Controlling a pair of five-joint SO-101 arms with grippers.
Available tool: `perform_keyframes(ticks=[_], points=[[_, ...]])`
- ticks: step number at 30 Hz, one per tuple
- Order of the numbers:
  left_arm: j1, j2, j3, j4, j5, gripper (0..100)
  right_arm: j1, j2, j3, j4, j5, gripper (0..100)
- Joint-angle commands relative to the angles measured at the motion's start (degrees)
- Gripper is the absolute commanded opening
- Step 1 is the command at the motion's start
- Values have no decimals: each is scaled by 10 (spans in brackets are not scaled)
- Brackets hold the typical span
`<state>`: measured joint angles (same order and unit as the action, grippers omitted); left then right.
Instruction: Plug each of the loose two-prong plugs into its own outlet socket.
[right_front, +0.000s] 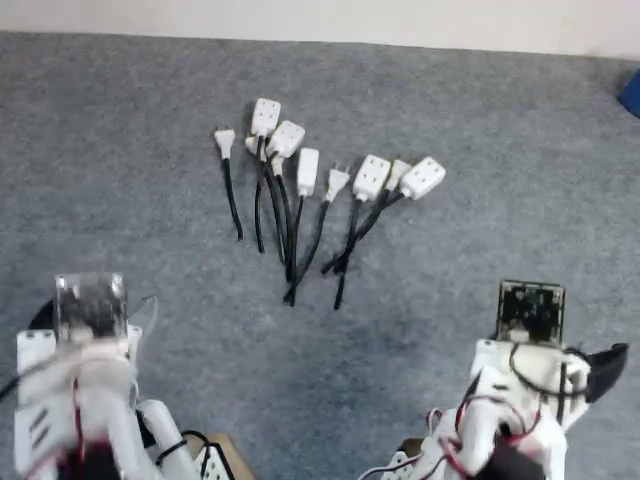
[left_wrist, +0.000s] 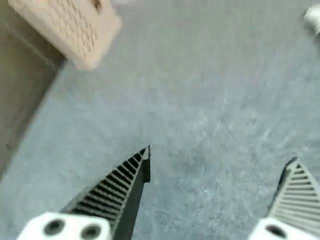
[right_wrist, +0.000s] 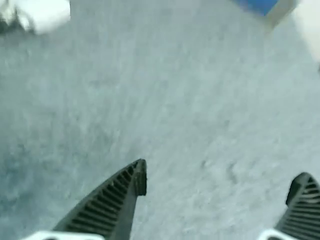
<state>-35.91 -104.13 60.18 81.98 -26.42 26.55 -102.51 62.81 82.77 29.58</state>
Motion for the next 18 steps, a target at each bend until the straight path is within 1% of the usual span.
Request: perform_keyframes(ticks=[1,5,8,10,13,16,18], points=[[53,53,-189,109,-2,393,-7,41,-82,7,4,421],[88,220,-348,196,9,393,-7,156,-176,17,-8,421],[101,371,-442,197,44,393,-21,278,-276,21,-76,421],[127,480,-494,197,76,393,-61,377,-340,22,-120,421],[188,626,-549,197,118,393,-141,532,-412,22,-196,421],[230,748,-582,197,131,393,-230,671,-455,17,-259,421],[247,808,-599,196,130,393,-276,746,-467,6,-286,421]])
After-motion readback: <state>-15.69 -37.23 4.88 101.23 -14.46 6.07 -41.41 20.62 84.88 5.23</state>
